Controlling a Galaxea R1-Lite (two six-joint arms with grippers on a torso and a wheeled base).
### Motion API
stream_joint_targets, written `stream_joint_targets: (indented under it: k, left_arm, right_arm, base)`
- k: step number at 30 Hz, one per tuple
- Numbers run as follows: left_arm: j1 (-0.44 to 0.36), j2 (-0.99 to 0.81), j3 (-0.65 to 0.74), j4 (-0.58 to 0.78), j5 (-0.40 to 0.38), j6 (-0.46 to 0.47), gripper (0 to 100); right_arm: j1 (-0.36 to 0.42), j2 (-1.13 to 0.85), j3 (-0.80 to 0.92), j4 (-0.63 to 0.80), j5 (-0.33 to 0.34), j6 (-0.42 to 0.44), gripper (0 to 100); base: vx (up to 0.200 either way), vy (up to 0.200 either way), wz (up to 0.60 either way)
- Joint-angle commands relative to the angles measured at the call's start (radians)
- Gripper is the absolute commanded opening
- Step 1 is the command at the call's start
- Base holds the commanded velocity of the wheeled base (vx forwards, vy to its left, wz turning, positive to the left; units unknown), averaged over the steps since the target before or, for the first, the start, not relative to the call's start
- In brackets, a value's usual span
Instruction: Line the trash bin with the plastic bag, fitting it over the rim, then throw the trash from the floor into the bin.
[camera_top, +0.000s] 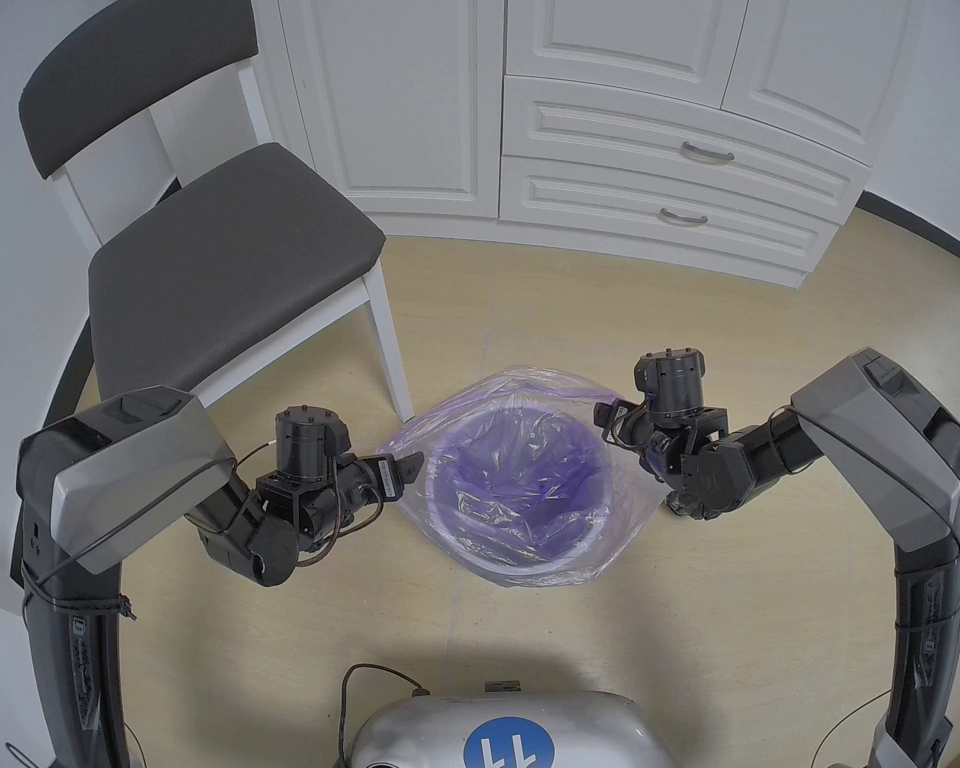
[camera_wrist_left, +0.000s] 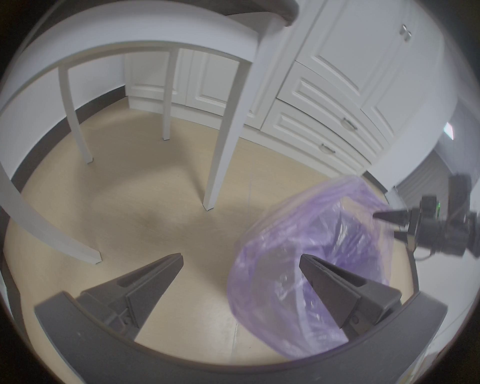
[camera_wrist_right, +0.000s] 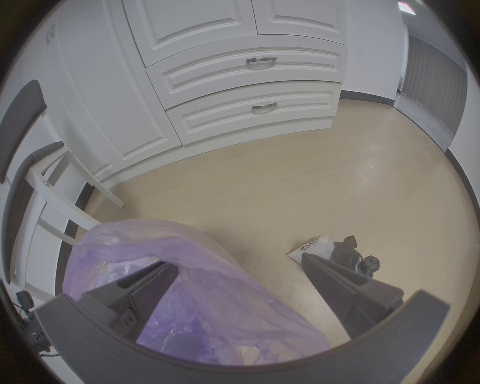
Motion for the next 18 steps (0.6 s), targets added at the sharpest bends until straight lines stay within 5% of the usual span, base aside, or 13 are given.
stream_joint_targets:
  k: [1,11,18]
  left_arm:
    - [0.002,0.048,-0.054,-0.001,0.004,-0.037,100]
    - [0.002,0.096,-0.123,-0.001,0.011,-0.106,100]
    - [-0.006,0.160,-0.212,0.001,0.109,-0.137,100]
  right_arm:
    - [-0.001,0.065,-0.025,-0.024,-0.003,0.002,100]
    - [-0.033,0.118,-0.105,-0.091,-0.004,0.040,100]
    - [-0.053,0.135,-0.128,-0.164,0.000,0.060,100]
  base:
    - [0.000,0.000,0.00]
    - [0.000,0.000,0.00]
    - [0.000,0.000,0.00]
